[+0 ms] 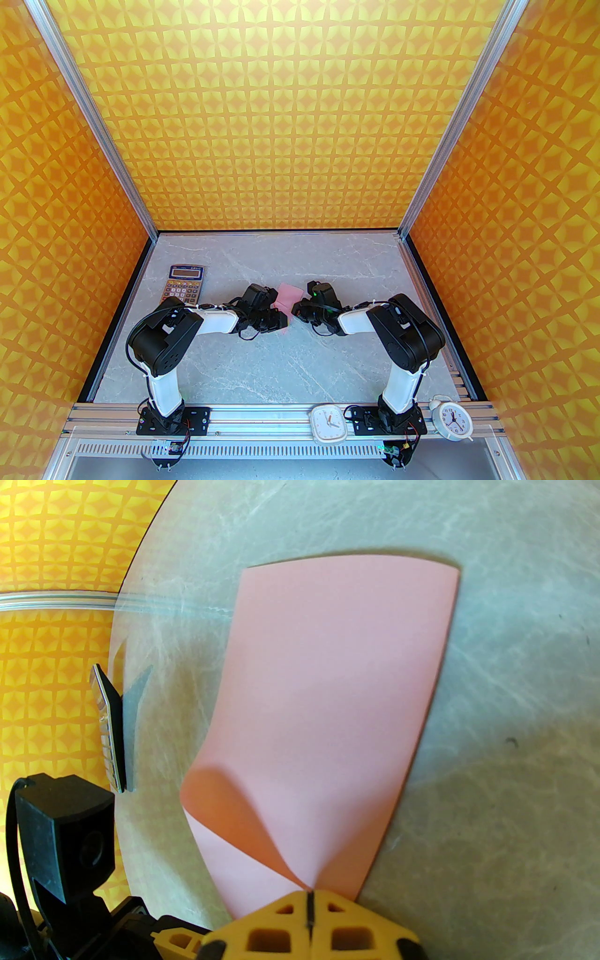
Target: Fold a paper plane with a square sheet of paper (fold left side to right side)
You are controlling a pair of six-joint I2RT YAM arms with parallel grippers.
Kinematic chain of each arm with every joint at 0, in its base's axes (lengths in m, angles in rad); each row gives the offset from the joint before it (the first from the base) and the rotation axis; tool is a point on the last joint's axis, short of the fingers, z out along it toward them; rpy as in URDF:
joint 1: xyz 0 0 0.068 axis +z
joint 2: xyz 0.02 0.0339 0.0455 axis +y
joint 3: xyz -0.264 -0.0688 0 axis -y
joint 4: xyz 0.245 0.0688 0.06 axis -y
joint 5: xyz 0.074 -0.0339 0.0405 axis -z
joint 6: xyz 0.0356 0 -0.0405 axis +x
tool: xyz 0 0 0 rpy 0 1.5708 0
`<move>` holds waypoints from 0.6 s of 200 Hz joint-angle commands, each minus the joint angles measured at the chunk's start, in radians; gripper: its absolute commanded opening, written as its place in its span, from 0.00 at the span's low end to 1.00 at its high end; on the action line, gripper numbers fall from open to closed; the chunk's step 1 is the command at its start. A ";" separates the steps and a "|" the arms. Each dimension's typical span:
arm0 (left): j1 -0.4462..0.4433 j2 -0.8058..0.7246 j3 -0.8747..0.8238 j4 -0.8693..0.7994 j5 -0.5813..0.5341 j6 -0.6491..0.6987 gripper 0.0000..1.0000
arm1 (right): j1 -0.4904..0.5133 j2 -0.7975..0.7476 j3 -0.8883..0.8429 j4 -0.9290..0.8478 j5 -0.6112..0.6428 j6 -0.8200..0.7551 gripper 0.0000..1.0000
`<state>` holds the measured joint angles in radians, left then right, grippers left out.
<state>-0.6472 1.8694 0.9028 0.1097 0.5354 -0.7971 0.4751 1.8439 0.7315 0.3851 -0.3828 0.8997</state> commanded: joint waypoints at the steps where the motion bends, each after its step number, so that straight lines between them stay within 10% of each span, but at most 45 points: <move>1: -0.005 -0.008 0.035 -0.042 0.019 0.033 0.20 | -0.004 0.040 0.018 -0.027 0.002 -0.020 0.00; 120: -0.042 0.050 0.041 -0.093 0.018 0.039 0.20 | -0.004 0.045 0.024 -0.050 0.011 -0.019 0.00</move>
<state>-0.6754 1.8866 0.9279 0.0563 0.5362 -0.7788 0.4732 1.8469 0.7414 0.3683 -0.3935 0.8993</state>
